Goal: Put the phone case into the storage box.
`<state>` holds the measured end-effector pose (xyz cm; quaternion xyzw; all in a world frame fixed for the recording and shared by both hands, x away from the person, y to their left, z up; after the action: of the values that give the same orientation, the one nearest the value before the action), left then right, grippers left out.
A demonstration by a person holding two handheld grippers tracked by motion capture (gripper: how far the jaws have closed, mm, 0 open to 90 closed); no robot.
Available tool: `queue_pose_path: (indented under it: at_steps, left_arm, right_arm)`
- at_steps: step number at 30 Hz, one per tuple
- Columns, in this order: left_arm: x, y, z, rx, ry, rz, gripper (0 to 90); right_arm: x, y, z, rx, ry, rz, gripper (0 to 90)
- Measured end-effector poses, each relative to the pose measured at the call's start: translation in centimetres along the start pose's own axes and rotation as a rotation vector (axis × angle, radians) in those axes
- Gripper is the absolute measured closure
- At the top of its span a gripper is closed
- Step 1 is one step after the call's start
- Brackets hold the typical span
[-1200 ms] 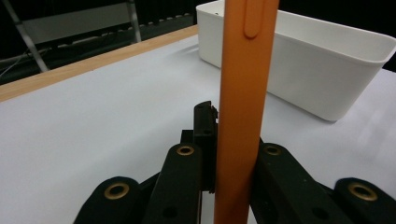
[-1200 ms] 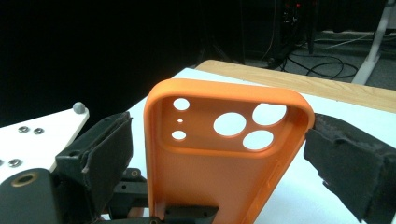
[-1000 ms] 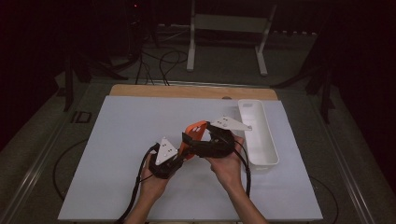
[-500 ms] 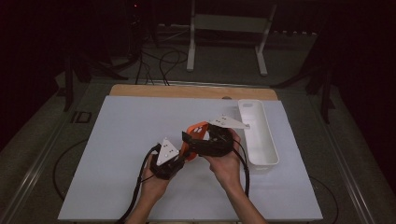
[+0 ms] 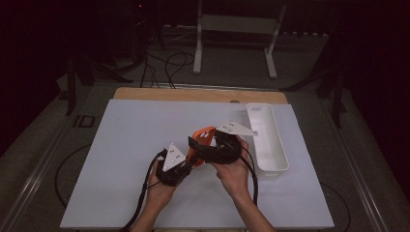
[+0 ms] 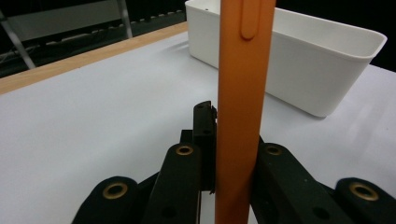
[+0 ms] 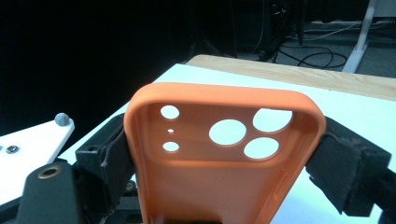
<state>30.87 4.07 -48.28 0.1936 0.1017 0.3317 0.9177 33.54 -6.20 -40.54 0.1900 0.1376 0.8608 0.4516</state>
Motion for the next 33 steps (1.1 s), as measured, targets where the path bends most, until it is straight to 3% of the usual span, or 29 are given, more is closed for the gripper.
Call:
queue_pose_path:
  at_steps: [5, 8, 11, 19, 23, 33]
  left_arm:
    - [0.0, 0.0, 0.0, -0.002, 0.003, -0.005, 84.4]
    - [0.0, 0.1, 0.1, -0.005, 0.006, -0.009, 76.3]
    - [0.1, 0.1, 0.1, -0.010, 0.031, -0.020, 58.9]
    - [0.4, 0.5, 0.3, -0.025, 0.066, 0.013, 18.9]
    - [0.5, 1.1, 0.4, -0.038, 0.074, -0.003, 7.3]
    - [1.0, 2.8, 0.5, -0.052, 0.084, -0.015, 3.2]
  right_arm:
    - [0.0, 0.0, 0.0, 0.001, -0.002, 0.001, 15.9]
    - [0.0, 0.0, -0.1, 0.004, -0.003, 0.002, 15.9]
    - [0.0, -0.1, -0.1, 0.004, -0.002, 0.001, 15.9]
    - [-0.1, 0.0, -0.1, 0.001, 0.002, -0.007, 15.9]
    - [-0.2, 0.0, -0.1, 0.002, 0.003, -0.015, 15.9]
    - [-0.3, 0.0, -0.1, 0.004, 0.011, -0.023, 15.9]
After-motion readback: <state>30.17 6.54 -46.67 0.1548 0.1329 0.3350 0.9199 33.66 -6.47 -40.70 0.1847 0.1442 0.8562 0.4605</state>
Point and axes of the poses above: each handheld gripper's, and its own axes: y roughly backward along the jaws, z roughly out of its top, x roughly to its left, the point moved 6 cm from there along -y, roughly forward along the jaws, and after that the axes turned 5 degrees about -z, right-handed, at the moved point
